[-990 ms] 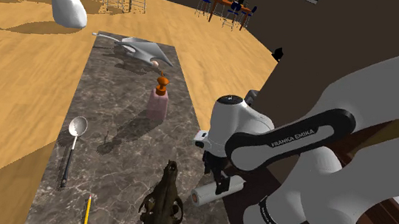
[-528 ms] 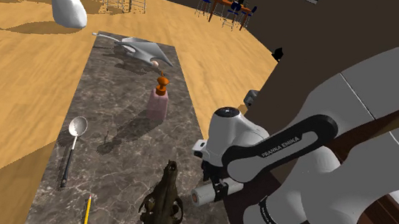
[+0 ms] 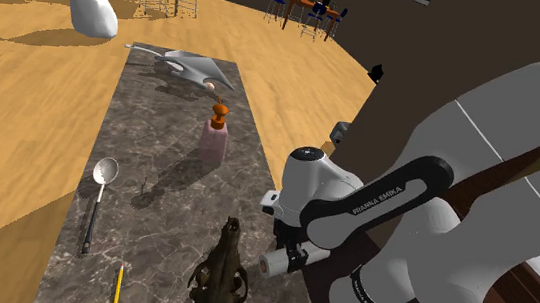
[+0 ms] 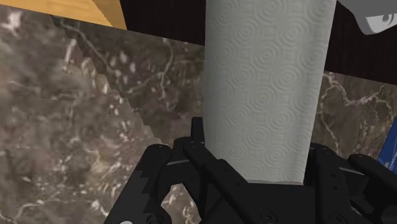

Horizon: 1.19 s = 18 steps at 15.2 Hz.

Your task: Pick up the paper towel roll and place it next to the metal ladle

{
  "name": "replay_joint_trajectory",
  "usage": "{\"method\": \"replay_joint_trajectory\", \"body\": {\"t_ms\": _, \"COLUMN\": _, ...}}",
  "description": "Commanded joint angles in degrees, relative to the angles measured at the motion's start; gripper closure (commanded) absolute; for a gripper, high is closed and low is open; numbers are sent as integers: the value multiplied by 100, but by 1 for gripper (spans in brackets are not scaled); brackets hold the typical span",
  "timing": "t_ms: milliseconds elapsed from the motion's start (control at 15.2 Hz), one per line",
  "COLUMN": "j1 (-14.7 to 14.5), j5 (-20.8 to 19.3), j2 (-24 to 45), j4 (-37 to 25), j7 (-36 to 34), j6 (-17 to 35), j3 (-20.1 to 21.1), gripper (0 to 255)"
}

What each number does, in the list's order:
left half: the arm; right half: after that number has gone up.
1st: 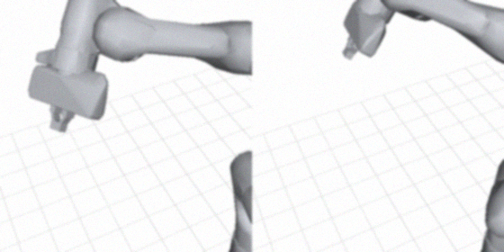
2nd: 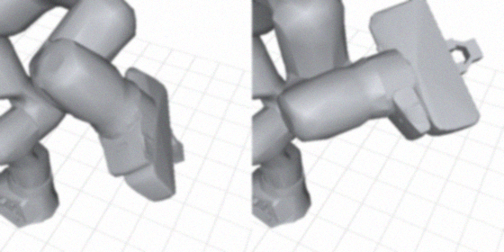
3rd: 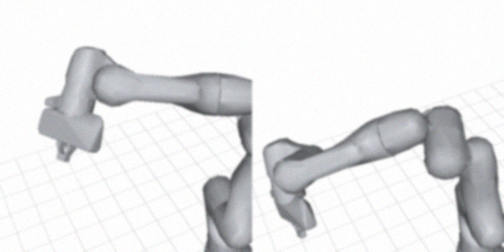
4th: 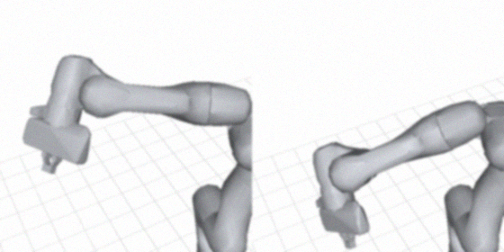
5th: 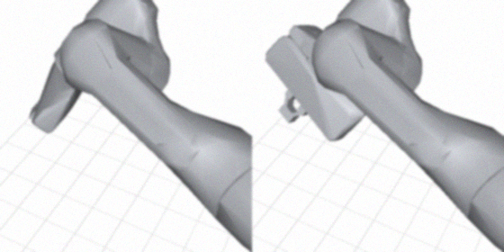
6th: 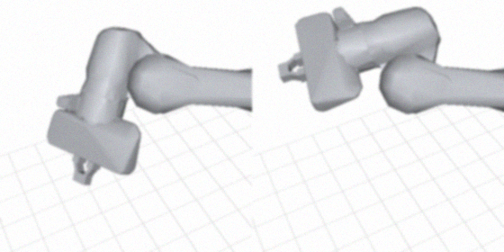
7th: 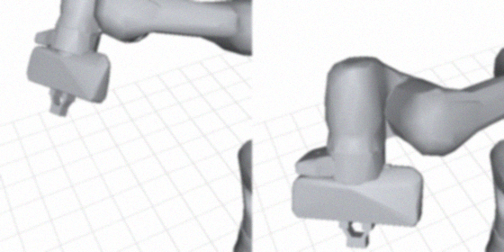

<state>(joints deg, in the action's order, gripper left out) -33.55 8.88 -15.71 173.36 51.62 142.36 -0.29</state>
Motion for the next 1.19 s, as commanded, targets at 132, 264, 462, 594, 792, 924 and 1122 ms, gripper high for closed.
{"method": "replay_joint_trajectory", "body": {"t_ms": 132, "j1": 0, "j5": 0, "j2": 0, "j4": 0, "j7": 0, "j6": 0, "j3": 0, "gripper": 255}}
{"method": "replay_joint_trajectory", "body": {"t_ms": 264, "j1": 0, "j5": 0, "j2": 0, "j4": 0, "j7": 0, "j6": 0, "j3": 0, "gripper": 255}}
{"method": "replay_joint_trajectory", "body": {"t_ms": 462, "j1": 0, "j5": 0, "j2": 1, "j4": 0, "j7": 0, "j6": 0, "j3": 0, "gripper": 255}}
{"method": "replay_joint_trajectory", "body": {"t_ms": 594, "j1": 16, "j5": -30, "j2": -136, "j4": -1, "j7": -26, "j6": -136, "j3": 5, "gripper": 255}}
{"method": "replay_joint_trajectory", "body": {"t_ms": 792, "j1": 56, "j5": -104, "j2": -535, "j4": -18, "j7": -94, "j6": -550, "j3": 19, "gripper": 255}}
{"method": "replay_joint_trajectory", "body": {"t_ms": 924, "j1": 78, "j5": -144, "j2": -786, "j4": -42, "j7": -132, "j6": -824, "j3": 26, "gripper": 255}}
{"method": "replay_joint_trajectory", "body": {"t_ms": 1122, "j1": 106, "j5": -192, "j2": -1138, "j4": -93, "j7": -181, "j6": -1227, "j3": 34, "gripper": 255}}
